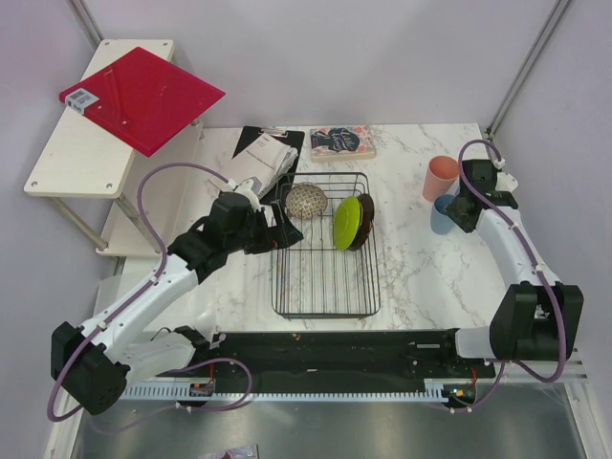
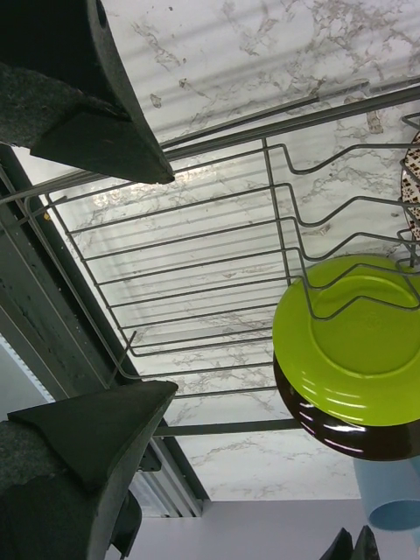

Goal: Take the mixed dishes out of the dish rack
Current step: Place the cup at the center of the board, then pick up the plate from the dish rack.

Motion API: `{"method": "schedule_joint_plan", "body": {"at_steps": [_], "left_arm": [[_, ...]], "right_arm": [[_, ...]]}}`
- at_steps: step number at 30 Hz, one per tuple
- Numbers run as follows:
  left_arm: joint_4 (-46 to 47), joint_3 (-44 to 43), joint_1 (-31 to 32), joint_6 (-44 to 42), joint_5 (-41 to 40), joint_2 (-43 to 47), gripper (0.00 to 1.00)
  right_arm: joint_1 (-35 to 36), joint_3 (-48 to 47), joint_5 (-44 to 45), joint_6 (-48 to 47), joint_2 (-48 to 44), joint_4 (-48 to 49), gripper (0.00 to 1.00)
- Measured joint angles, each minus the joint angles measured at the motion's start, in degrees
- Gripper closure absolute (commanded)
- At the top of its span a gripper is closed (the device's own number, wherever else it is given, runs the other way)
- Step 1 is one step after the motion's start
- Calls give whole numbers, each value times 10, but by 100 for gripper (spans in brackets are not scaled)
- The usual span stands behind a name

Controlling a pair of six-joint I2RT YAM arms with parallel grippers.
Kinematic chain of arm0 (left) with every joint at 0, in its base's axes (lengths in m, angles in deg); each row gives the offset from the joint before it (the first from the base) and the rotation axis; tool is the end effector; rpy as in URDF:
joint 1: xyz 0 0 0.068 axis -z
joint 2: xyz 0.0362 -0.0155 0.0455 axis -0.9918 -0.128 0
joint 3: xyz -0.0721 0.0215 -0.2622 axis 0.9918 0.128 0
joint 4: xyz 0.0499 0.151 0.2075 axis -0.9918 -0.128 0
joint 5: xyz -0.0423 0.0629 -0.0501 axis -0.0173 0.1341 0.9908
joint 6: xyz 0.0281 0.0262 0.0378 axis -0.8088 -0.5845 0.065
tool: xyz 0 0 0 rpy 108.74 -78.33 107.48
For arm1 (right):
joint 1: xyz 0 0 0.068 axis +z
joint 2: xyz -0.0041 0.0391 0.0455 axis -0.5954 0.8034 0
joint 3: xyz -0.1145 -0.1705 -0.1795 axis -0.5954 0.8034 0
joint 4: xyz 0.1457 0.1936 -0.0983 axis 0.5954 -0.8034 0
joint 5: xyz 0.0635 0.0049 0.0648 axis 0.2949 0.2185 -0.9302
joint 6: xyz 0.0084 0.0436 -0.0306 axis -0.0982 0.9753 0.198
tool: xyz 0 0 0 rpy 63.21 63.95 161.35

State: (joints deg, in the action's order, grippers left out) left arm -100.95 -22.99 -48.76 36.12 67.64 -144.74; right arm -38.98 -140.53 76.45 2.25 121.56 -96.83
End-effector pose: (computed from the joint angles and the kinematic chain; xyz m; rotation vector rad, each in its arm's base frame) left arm 0.1930 -0.1343 0.2954 -0.0635 2.3064 -0.8280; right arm 0.2789 -0.0235 0.2653 1.0962 2.2244 -0.1220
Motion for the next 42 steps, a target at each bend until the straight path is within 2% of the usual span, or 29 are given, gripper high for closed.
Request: {"method": "schedule_joint_plan", "body": {"at_steps": [13, 16, 17, 20, 24, 28, 32, 36, 42], "left_arm": [[-2, 0, 3, -3, 0, -9, 1], [-3, -4, 3, -10, -4, -9, 1], [-3, -6, 3, -13, -4, -9, 1], [-4, -23, 4, -24, -11, -16, 1], [-8, -60, 11, -43, -40, -47, 1], [-30, -104, 22, -67, -93, -89, 0], [-45, -162, 25, -102, -156, -147, 1], [-43, -217, 25, -134, -203, -211, 2], [-16, -224, 33, -144, -210, -236, 4]], "right_arm": [[0, -13, -28, -10, -21, 2, 57], [2, -5, -89, -20, -77, 28, 50], [5, 3, -113, -23, -103, 47, 45], [39, 32, -183, -32, -199, 121, 40], [150, 36, -241, -61, -265, 202, 38], [228, 47, -253, -86, -262, 236, 38], [273, 112, -250, -98, -258, 259, 38], [298, 167, -245, -103, -256, 270, 38], [312, 182, -232, -125, -253, 283, 38]]}}
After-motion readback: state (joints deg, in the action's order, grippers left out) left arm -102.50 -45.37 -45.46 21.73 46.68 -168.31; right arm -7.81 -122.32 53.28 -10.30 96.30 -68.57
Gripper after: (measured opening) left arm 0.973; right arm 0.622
